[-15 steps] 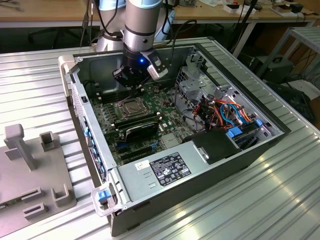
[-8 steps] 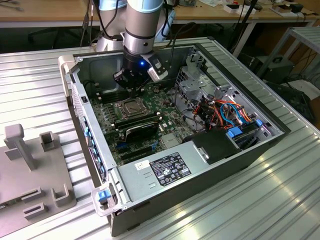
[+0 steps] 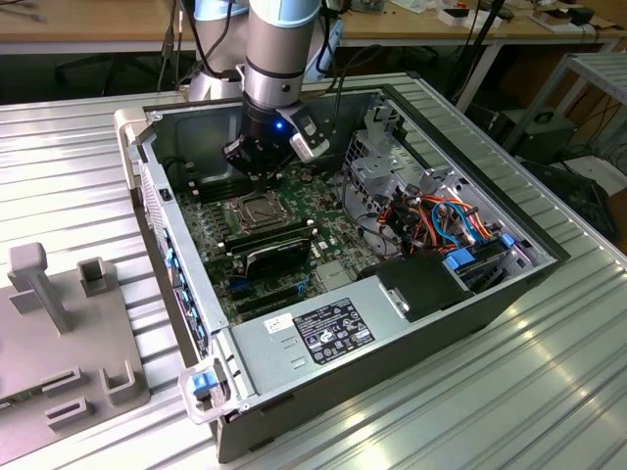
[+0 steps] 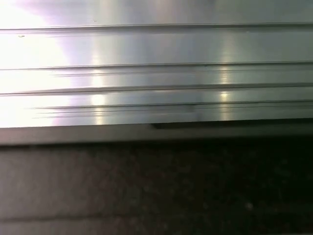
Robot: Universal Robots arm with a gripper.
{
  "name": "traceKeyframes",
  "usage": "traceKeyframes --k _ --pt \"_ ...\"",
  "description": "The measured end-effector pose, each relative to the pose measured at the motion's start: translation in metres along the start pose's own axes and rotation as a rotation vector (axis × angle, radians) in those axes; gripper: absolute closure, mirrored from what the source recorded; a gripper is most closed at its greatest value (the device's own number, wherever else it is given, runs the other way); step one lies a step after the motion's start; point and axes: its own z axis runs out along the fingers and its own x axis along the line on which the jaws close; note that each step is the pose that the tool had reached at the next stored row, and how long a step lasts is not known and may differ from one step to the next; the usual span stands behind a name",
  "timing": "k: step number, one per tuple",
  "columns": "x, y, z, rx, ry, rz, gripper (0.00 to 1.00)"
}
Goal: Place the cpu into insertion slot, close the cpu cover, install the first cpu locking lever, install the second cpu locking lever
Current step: 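Install the first cpu locking lever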
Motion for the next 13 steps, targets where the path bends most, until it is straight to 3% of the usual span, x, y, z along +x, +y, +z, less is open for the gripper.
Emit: traceKeyframes --k 13 --pt "-0.0015 -0.0006 0.0055 -0.0015 0.0005 -0.017 0.89"
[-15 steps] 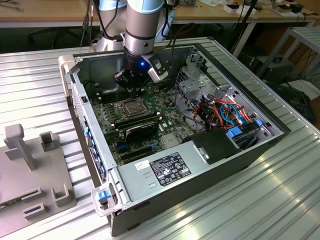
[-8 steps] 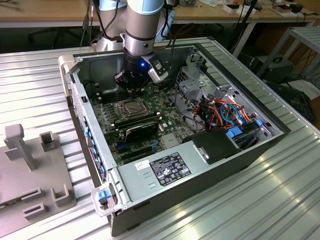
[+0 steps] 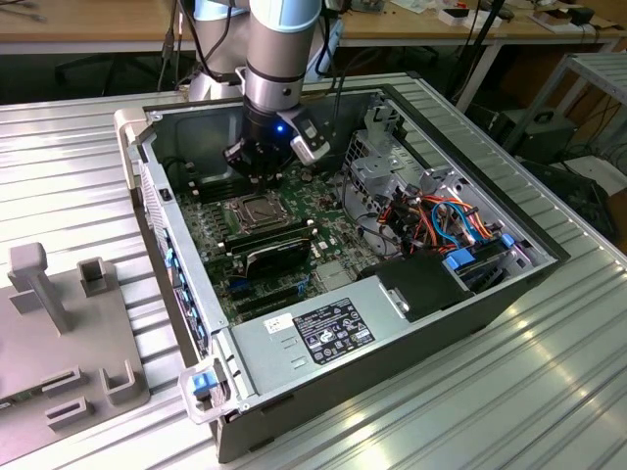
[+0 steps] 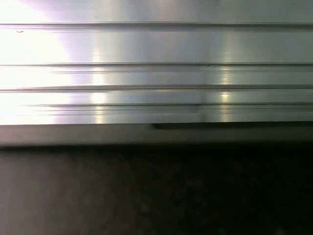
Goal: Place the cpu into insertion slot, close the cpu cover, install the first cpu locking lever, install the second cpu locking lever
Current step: 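Install the first cpu locking lever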
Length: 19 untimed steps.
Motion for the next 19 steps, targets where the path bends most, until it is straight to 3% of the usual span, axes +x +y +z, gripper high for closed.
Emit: traceKeyframes --k 19 --pt "-0.0013 -0.0007 -0.0016 -0.001 0.0003 -0.01 0.89"
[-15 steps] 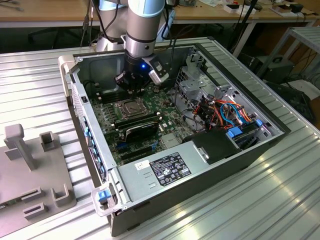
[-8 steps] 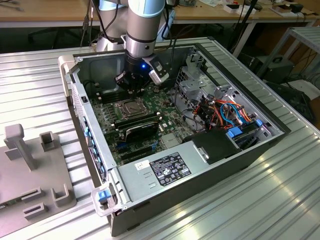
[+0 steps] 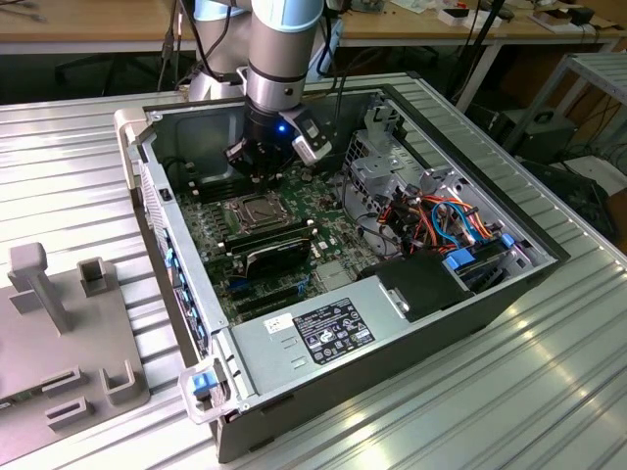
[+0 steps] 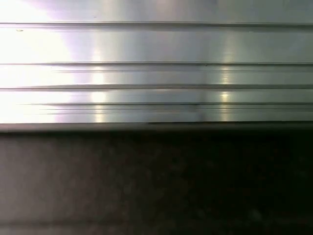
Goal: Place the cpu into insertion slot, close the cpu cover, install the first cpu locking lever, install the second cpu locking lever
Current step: 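Install the first cpu locking lever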
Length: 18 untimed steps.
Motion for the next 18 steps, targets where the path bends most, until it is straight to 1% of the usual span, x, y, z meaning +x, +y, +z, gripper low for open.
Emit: traceKeyframes --k 2,4,9,14,18 --pt "0.0 0.0 -0.0001 -0.0001 0.0005 -0.011 0.89" --pt "0.0 0.0 -0.0001 -0.0003 0.0007 -0.014 0.89" --pt "0.0 -0.0044 -0.0002 -0.0019 0.0006 -0.014 0.89" --pt "0.0 -0.0047 0.0 -0.0017 0.0008 -0.014 0.89" --pt "-0.0001 -0.0048 0.0015 -0.0014 0.001 -0.014 0.89"
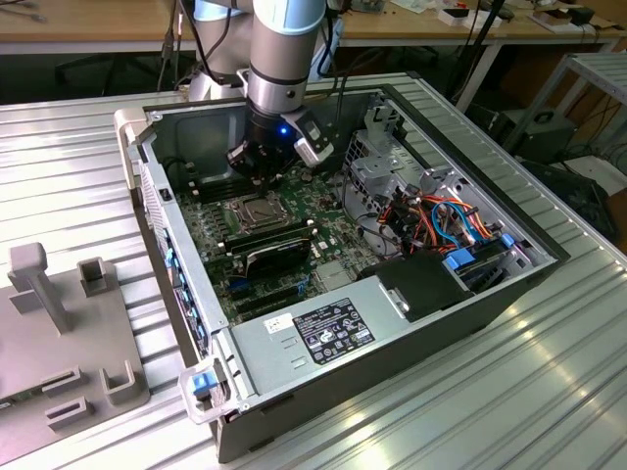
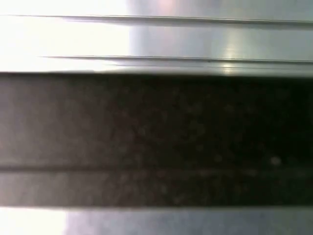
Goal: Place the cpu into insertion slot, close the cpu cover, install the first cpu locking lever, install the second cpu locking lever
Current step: 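Install the first cpu locking lever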
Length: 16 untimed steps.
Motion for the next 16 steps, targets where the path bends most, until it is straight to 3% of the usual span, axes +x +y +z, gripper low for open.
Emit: traceKeyframes --k 7,10,16 --pt "-0.001 0.0 0.0025 -0.0005 -0.0003 0.0 0.89" --pt "-0.0012 0.0005 0.003 -0.0038 -0.0004 0.0 0.89" --pt "-0.0014 0.0009 0.0014 -0.006 -0.0007 -0.001 0.89"
